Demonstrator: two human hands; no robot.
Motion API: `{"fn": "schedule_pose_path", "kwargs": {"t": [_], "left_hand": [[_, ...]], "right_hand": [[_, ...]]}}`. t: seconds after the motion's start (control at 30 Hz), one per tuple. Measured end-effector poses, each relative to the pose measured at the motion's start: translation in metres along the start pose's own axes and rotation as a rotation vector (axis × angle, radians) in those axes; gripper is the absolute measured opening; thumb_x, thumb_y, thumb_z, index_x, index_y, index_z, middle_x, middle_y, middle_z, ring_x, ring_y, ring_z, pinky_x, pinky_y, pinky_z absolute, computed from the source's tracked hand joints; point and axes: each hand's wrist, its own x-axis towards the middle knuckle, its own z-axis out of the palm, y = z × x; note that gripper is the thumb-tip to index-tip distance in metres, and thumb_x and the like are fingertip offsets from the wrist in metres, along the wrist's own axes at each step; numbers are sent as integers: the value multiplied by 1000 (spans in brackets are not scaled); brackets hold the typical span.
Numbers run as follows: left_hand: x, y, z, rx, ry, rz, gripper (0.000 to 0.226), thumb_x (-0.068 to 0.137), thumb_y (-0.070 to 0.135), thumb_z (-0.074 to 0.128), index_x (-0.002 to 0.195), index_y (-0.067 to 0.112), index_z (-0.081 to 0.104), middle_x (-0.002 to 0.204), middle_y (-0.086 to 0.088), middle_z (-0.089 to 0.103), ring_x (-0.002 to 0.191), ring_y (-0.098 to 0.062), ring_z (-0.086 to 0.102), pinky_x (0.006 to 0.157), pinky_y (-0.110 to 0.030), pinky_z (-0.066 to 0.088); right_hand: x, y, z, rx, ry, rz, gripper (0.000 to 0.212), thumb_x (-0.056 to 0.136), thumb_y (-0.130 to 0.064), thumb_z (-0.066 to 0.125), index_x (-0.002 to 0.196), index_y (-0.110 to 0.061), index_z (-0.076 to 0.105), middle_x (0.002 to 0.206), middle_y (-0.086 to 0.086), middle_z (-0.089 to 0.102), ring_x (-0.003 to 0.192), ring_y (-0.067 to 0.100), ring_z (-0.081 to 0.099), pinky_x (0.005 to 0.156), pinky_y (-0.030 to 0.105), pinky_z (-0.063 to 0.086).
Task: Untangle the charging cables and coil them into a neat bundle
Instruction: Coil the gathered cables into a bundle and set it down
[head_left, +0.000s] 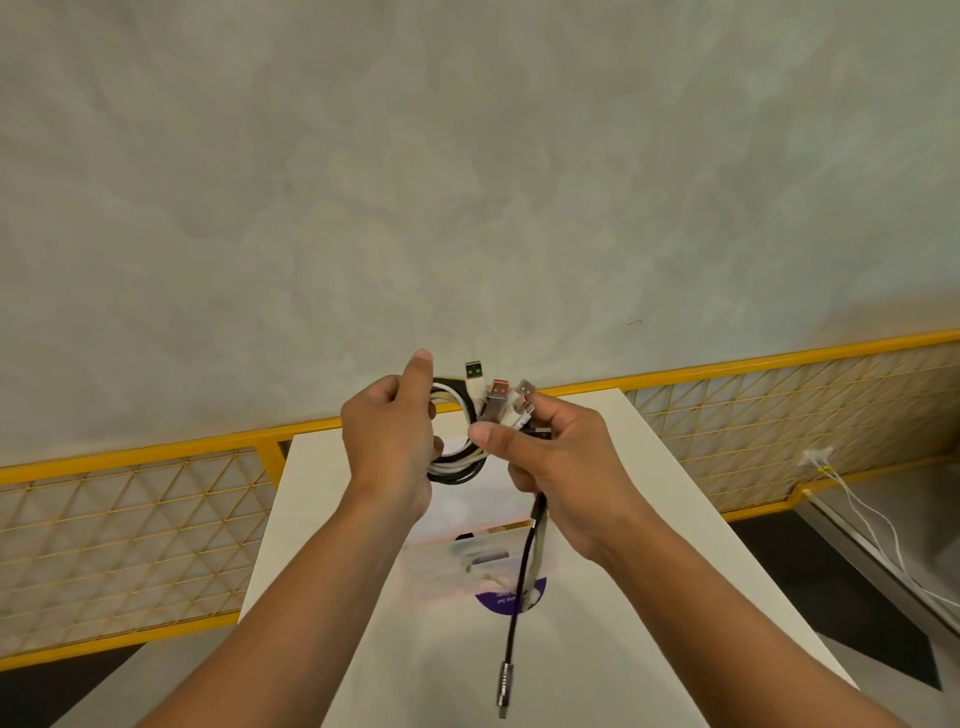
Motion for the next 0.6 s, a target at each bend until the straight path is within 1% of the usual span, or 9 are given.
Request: {"fn": "schedule_pose_path", "kwargs": {"t": [0.07,0.13,0.2,0.23,0.3,0.37,0.4,0.5,0.6], "left_hand": [[0,3,2,-36,14,-12,48,94,38,67,58,12,48,61,-6,40,51,-19,32,38,-25,29],[0,6,2,-72,17,-49,48,93,37,67,58,13,45,61,-5,40,50,-18,31,38,-25,28],[0,8,0,-108,19,-107,41,93,36,68,64,14,48,61,-3,41,46,-15,32,38,-24,28],[1,9,0,-125,18,-134,37,93,35,68,68,14,50,62,-3,41,44,-13,32,38,-23,28],[0,8,0,-150,17,-161,34,93,35,67,72,14,51,62,-2,42,40,-11,32,38,-22,28],[0,5,1,-169,26,-173,35,94,35,66,72,14,50,61,-2,41,39,-11,32,38,-23,28],[-1,4,2,-180,33,-182,34,94,35,66,72,14,50,61,-2,41,39,-11,31,38,-23,28],[-2,3,4,-220,45,-215,34,94,36,66,74,13,51,62,-2,41,39,-11,30,38,-23,27],[-1,3,6,-245,54,-242,34,94,36,66,74,13,51,62,-2,41,36,-10,31,36,-21,28]], "right_hand": [[1,-2,2,65,3,11,22,77,-11,83,98,-14,79,65,1,48,60,19,24,52,30,23],[2,-5,2,134,-31,30,23,71,-10,84,94,-13,79,76,8,52,61,18,25,53,29,21],[3,-9,-1,145,-81,42,29,68,-10,83,96,-9,77,84,9,59,61,16,30,53,29,21],[3,-10,-3,129,-98,47,30,69,-10,82,98,-7,76,85,9,59,61,16,31,53,29,21],[2,-11,-5,88,-105,55,23,75,-9,80,97,-6,75,80,6,57,59,16,28,54,30,20],[3,-10,-5,41,-78,55,13,83,-7,78,95,-11,76,72,1,54,57,16,27,52,28,22],[3,-9,-4,28,-57,56,13,84,-7,77,96,-12,76,69,-2,54,56,16,28,51,27,24],[5,-6,-1,89,-2,67,19,83,-7,78,102,-10,75,66,-5,55,55,13,28,51,27,22],[7,-5,0,138,26,119,29,74,-18,83,101,-8,76,65,-1,47,54,12,28,48,25,25]]}}
